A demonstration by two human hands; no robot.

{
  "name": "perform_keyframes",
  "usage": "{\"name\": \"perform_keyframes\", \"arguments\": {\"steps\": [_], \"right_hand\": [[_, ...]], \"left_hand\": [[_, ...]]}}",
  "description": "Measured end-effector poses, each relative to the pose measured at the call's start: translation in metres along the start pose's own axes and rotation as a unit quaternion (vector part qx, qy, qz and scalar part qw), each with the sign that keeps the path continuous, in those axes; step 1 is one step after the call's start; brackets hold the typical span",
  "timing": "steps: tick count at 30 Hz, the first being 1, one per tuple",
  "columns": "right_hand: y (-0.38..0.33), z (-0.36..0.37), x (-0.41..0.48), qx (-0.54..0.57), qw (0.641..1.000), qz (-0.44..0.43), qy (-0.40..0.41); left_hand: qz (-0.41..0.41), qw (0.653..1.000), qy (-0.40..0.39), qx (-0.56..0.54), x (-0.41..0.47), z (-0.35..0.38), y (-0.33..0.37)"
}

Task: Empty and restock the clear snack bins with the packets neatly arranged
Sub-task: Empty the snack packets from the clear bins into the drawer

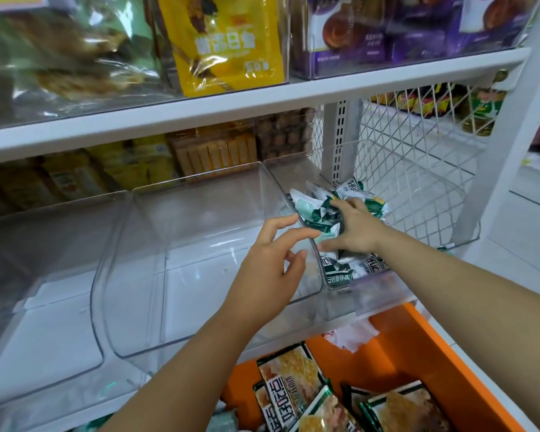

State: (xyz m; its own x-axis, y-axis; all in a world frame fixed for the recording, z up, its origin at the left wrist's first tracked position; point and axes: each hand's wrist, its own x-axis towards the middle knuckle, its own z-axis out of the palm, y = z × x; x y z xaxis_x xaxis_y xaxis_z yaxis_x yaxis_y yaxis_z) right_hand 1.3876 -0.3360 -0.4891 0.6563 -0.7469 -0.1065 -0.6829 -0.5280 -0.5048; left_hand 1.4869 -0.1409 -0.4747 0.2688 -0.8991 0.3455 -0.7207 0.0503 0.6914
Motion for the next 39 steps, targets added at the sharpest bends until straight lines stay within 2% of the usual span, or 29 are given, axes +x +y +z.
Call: {"name": "perform_keyframes", "arguments": {"steps": [7,14,18,23,27,30,33,39], "right_hand": [[0.005,-0.002,0.001,0.028,0.999,0.01,0.02],[0.001,-0.002,0.0,0.085,0.996,-0.019,0.012],[0.001,-0.013,-0.017,0.138,0.987,-0.049,0.07],[-0.015,-0.04,-0.078,0.199,0.963,-0.082,0.162],[-0.029,-0.043,-0.142,0.219,0.953,-0.115,0.174],[-0.049,-0.024,-0.184,0.219,0.954,-0.138,0.15],[-0.077,0.007,-0.212,0.208,0.959,-0.173,0.079],[-0.136,0.089,-0.24,0.169,0.967,-0.148,-0.123]], "left_hand": [[0.006,1.0,0.005,0.008,-0.001,0.0,-0.001],[0.018,1.0,0.01,0.019,0.0,0.001,-0.001],[0.017,0.999,0.008,0.033,0.0,0.002,-0.003],[0.03,0.998,0.001,0.061,-0.005,-0.001,0.0],[0.049,0.995,0.018,0.084,-0.041,-0.021,0.001],[0.076,0.989,0.031,0.125,-0.087,-0.046,-0.004],[0.064,0.983,0.017,0.172,-0.14,-0.078,-0.012],[-0.083,0.979,-0.001,0.186,-0.235,-0.147,-0.041]]}}
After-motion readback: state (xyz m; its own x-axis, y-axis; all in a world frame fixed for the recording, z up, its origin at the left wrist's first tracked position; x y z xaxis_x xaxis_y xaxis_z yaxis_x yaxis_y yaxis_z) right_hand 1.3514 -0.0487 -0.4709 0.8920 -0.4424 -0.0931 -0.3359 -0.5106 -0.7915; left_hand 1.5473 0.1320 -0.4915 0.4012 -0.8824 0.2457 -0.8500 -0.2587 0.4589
